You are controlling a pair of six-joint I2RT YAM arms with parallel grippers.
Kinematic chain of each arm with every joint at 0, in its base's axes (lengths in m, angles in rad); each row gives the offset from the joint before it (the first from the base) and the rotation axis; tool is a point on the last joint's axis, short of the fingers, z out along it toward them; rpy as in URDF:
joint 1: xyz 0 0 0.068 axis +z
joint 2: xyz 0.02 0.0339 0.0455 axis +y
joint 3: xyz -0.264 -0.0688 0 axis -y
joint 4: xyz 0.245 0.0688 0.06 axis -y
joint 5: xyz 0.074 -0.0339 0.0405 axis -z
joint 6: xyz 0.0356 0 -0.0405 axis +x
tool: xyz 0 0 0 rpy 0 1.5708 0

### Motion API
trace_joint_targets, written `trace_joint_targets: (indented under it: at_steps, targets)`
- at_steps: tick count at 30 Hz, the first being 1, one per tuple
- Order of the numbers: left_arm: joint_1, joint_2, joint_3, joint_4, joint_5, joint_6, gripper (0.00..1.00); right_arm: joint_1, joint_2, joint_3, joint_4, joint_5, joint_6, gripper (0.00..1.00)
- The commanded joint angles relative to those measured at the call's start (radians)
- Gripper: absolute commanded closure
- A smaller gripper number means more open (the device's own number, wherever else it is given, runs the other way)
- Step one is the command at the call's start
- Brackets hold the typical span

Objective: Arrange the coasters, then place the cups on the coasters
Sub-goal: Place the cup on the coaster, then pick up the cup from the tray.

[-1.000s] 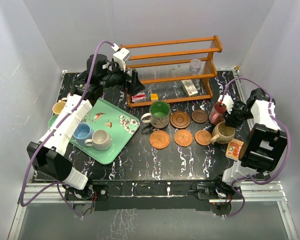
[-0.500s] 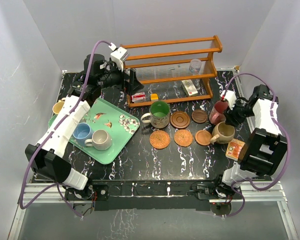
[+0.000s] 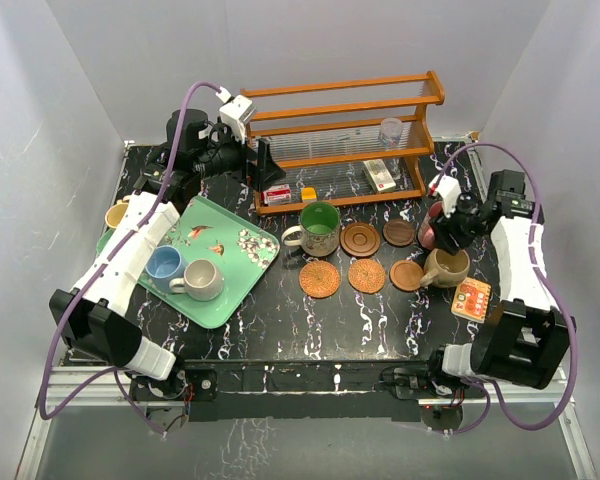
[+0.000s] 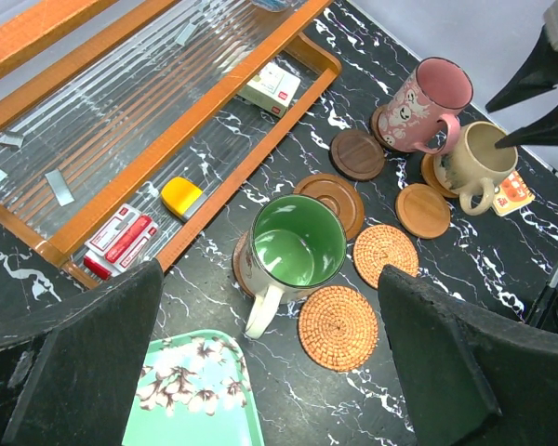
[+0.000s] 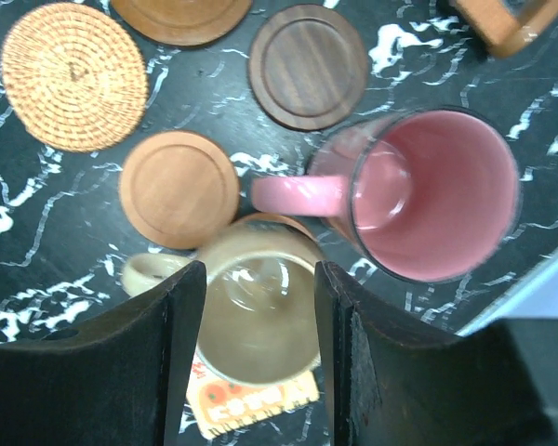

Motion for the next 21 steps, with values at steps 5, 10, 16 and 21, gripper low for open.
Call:
trace_joint_targets:
  at_steps: [5,10,16,21]
  targets:
    - [0.016,-0.058,-0.016,0.026,0.029,-0.010,0.01,0.089,-0.024,-0.069,0.170,0.093,0.234,0.54]
    - [0.020,-0.061,-0.018,0.028,0.031,-0.013,0.01,0.113,0.003,-0.070,0.187,0.124,0.276,0.55]
    - [0.023,-0.061,-0.019,0.029,0.032,-0.014,0.01,0.135,0.022,-0.079,0.203,0.127,0.299,0.55]
    - [0.024,-0.063,-0.021,0.028,0.028,-0.013,0.01,0.149,0.037,-0.085,0.221,0.124,0.314,0.55]
